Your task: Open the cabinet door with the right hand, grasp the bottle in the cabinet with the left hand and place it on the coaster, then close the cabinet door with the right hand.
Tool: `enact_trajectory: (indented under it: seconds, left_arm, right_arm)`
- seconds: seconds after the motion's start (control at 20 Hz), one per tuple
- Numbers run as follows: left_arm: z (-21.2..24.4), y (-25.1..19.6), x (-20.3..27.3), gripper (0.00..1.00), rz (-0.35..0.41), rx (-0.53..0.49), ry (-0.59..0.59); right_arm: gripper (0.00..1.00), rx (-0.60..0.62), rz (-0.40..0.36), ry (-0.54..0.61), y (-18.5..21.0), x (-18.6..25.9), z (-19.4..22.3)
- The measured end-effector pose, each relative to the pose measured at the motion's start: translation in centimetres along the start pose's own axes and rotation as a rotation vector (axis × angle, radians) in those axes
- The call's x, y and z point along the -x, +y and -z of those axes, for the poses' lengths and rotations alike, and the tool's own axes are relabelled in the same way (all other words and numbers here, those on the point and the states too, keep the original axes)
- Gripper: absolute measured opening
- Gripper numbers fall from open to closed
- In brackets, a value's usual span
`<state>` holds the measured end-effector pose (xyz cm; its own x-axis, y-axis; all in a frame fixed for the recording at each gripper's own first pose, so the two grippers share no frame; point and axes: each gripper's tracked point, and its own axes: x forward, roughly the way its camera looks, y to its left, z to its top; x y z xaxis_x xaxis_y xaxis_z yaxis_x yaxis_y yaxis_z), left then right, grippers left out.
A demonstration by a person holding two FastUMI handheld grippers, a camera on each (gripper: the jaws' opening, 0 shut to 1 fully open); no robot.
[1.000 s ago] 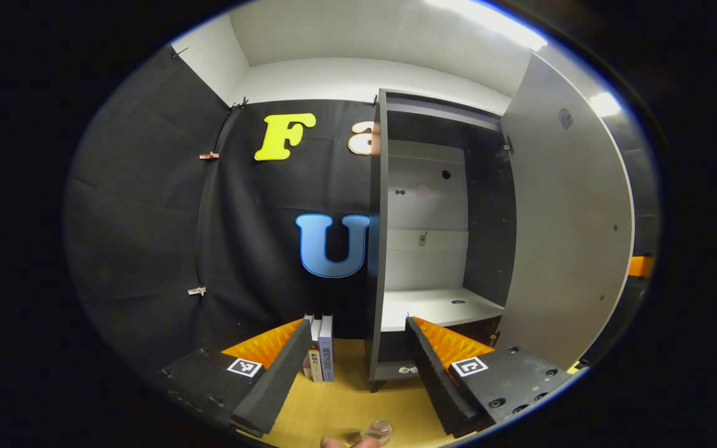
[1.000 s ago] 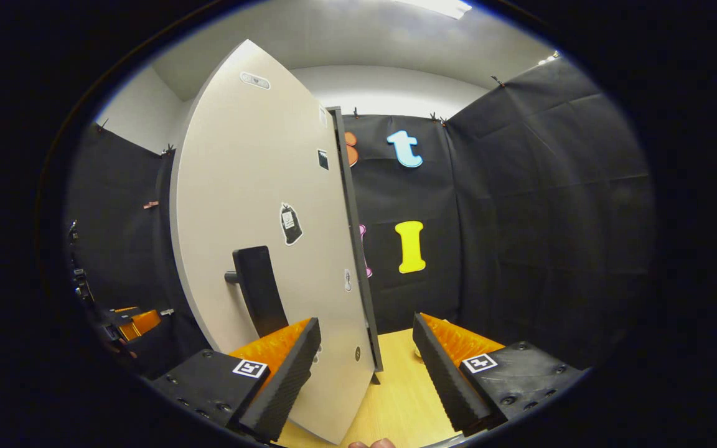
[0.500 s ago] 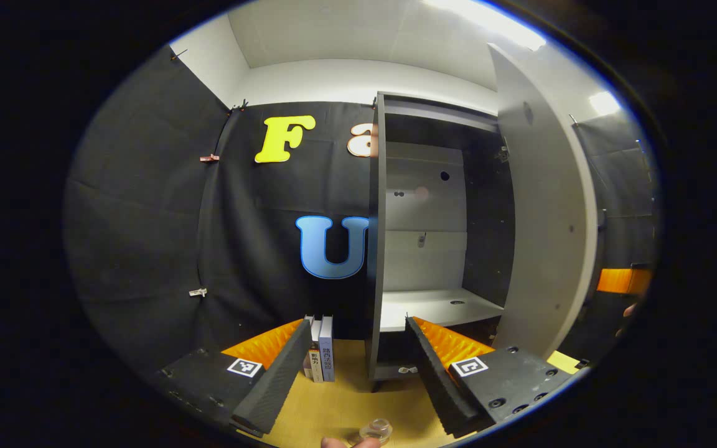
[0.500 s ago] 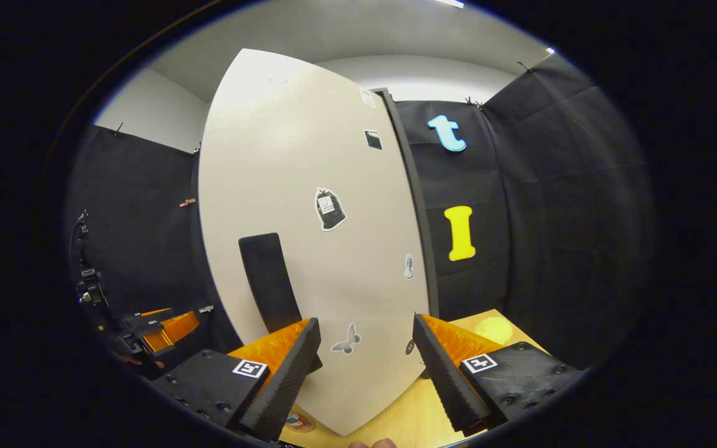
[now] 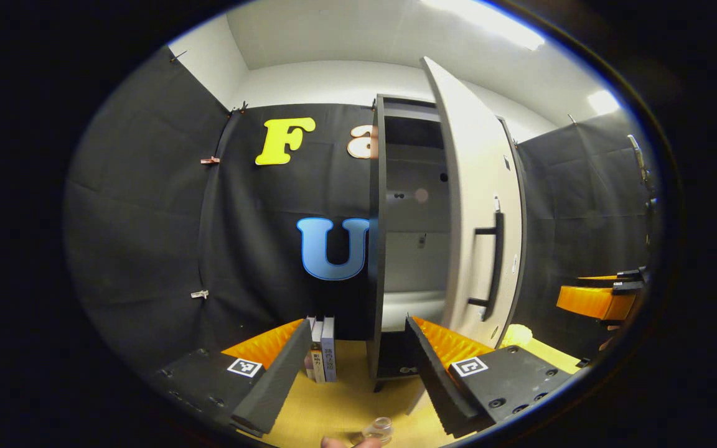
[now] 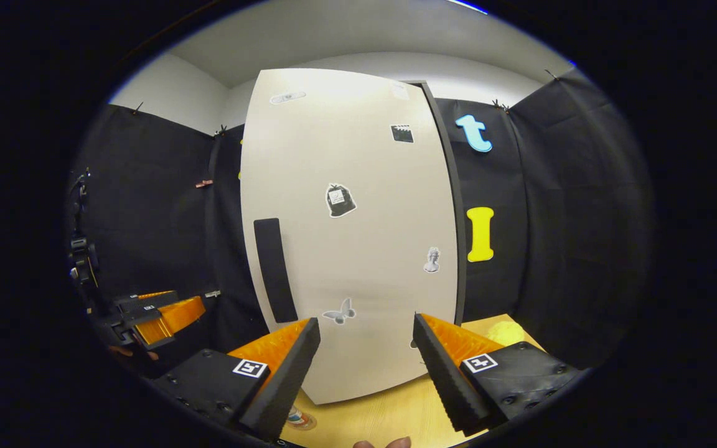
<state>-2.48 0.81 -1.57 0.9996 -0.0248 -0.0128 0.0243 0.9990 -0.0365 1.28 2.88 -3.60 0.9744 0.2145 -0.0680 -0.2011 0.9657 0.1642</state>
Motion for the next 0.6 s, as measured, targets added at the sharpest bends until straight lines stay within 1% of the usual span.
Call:
enact_trajectory:
  seconds: [0.05,0.35,0.6]
  left_arm:
    - [0.0,0.0,0.1,0.95,0.002,-0.001,-0.002]
    - [-0.6,-0.2,-0.2,0.95,0.005,-0.016,-0.013]
    - [-0.9,-0.5,-0.3,0.95,-0.007,-0.041,-0.019]
  right_arm:
    - [0.98,0.01,0.011,-0.004,-0.2,0.0,0.0]
    - [0.98,0.084,0.1,-0.048,-1.9,0.6,-1.0]
    - [0.98,0.089,0.154,-0.064,-3.5,1.2,-1.5]
